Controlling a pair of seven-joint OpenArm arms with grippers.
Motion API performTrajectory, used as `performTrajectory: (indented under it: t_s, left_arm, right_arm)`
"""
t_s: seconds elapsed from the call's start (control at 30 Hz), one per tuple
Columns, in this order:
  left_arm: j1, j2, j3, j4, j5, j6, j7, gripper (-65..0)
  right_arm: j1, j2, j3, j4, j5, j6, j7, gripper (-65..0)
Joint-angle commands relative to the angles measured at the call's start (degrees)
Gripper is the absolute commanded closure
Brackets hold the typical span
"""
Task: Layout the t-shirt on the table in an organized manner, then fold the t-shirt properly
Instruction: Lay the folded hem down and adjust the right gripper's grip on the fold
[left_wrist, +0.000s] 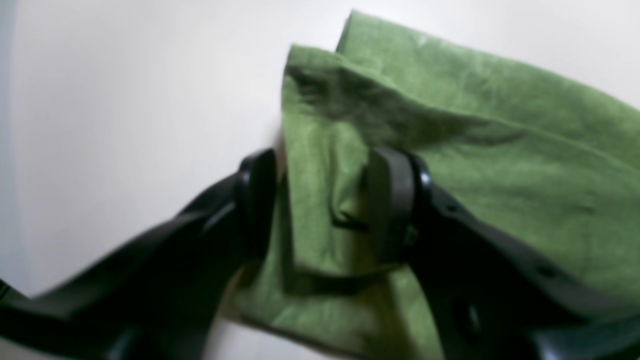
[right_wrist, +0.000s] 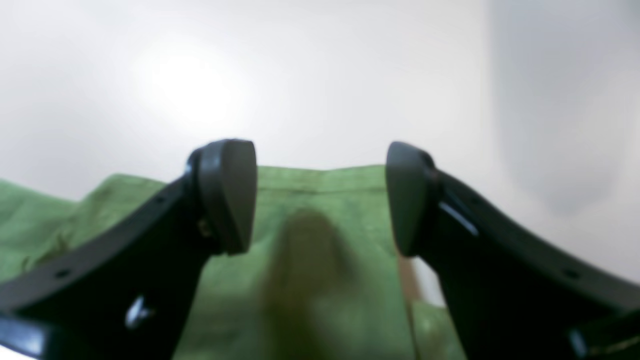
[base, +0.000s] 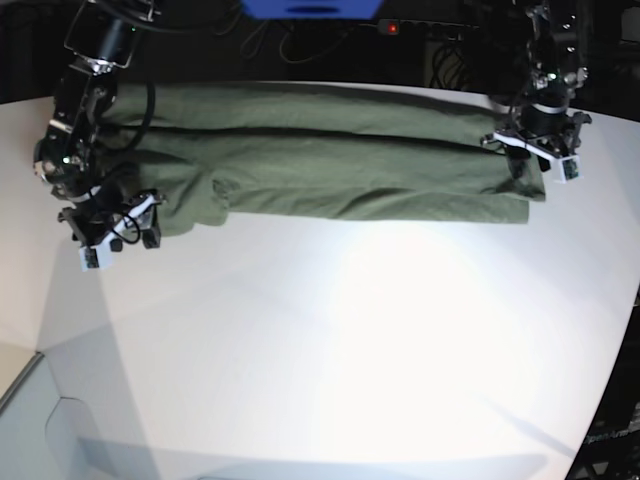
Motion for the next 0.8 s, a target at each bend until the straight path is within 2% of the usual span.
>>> performTrajectory:
  t_s: [0.0, 0.27, 0.6, 0.7, 0.77]
  left_arm:
    - [-0.12, -0.60, -0.35, 1.09, -0.17, 0.30, -1.13, -28.9]
    - [-0.12, -0.60, -0.35, 1.00, -0.17, 0.30, -1.13, -28.9]
    - [-0.21, -0.68, -0.35, 1.00, -0.17, 0.30, -1.13, -28.9]
    - [-0.21, -0.68, -0.35, 1.00, -0.17, 0.30, -1.13, -28.9]
    - [-0.21, -0.60, -0.35, 1.00, -0.17, 0.30, -1.13, -28.9]
  right_arm:
    - [1.65, 1.41, 0.32, -0.26, 0.73, 0.01, 1.33, -40.7]
    - [4.20, 4.92, 0.59, -5.45, 0.73, -0.26, 1.50, -40.7]
    - [0.77, 3.87, 0.24, -5.53, 0.73, -0.26, 1.50, -39.5]
    - [-0.11, 3.25, 0.15, -5.45, 0.81, -0.26, 1.50, -31.4]
    - [-0.46, 3.17, 0.15, -5.45, 0.81, 0.01, 1.50, -21.8]
